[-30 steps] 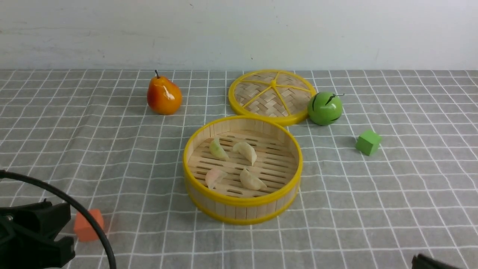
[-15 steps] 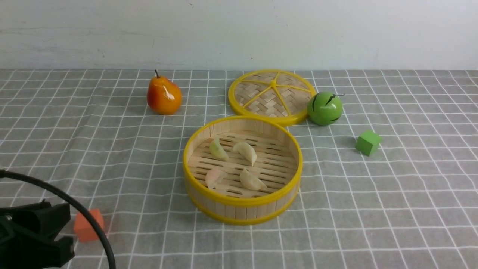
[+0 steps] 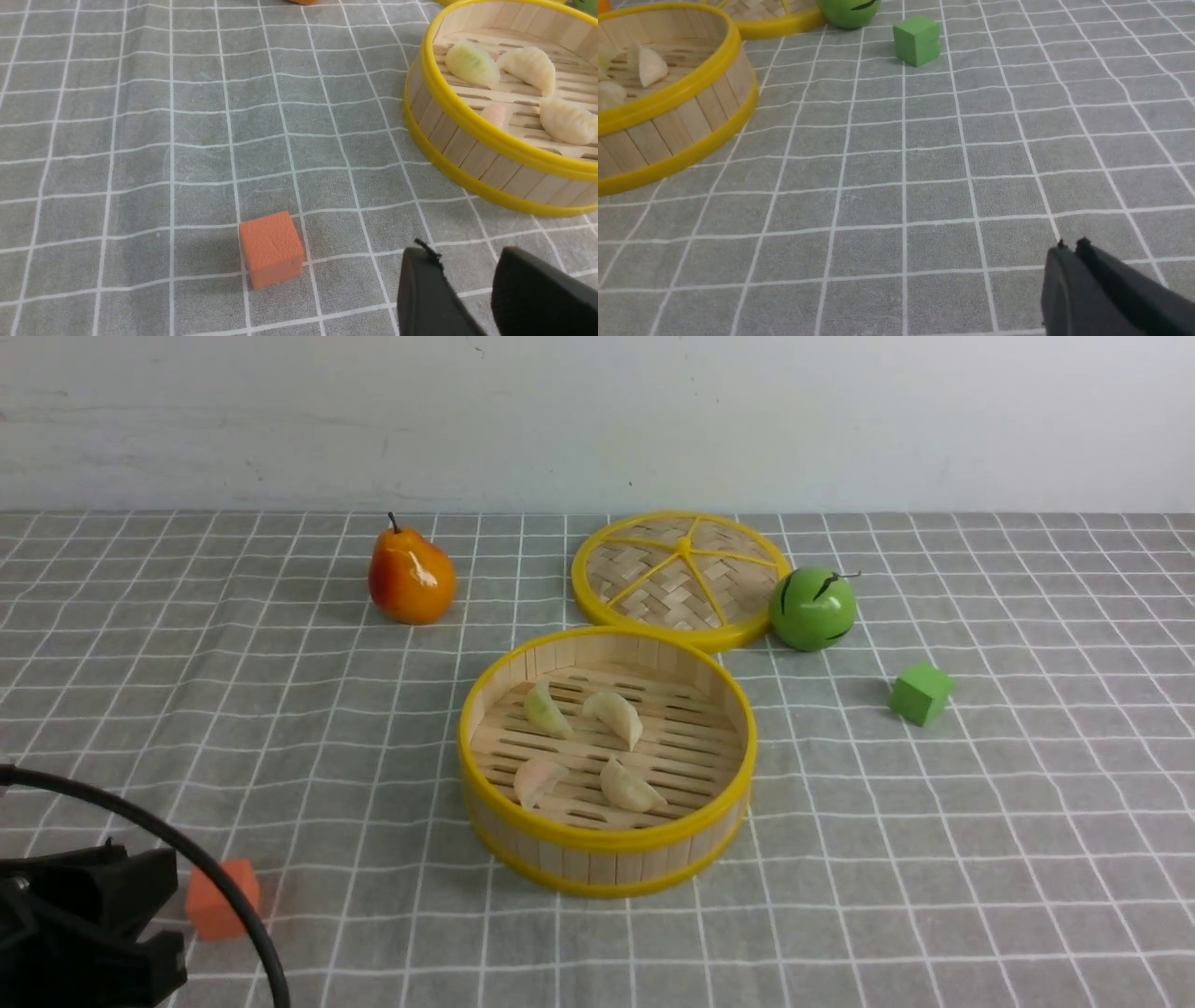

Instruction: Put the dumplings into the steamer on the table with the grey tablecloth.

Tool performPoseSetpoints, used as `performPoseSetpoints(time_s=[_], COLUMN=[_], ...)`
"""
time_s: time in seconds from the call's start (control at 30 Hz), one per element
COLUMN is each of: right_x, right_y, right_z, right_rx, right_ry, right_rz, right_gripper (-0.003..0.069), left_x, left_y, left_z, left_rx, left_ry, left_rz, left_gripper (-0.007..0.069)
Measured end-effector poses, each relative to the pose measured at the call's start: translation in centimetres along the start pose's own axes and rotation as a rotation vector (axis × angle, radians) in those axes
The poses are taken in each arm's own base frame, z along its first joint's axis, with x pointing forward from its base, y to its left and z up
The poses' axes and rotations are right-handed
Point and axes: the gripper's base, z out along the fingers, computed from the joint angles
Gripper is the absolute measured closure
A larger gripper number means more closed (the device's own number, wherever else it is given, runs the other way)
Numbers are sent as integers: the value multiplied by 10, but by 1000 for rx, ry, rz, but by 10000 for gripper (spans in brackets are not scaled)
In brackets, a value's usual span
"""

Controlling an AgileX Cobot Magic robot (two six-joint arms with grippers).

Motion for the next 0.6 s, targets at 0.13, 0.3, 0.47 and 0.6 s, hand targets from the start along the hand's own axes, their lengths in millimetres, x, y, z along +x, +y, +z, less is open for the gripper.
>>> performPoseSetpoints(time_s=[0.13,0.3,0.47,0.6], right_x=[0,0,0,0], right_y=[0,0,0,0], right_z=[0,0,0,0], right_rx=[0,0,0,0], right_ry=[0,0,0,0], right_rz=[0,-1,-1,-1], right_gripper=[641,636,629,625], left_x=[0,0,0,1], left_y=[0,0,0,0], left_z=[0,0,0,-1], left_rx=[0,0,0,4], left_ry=[0,0,0,-6], left_rz=[0,0,0,0], left_gripper=[403,397,389,387])
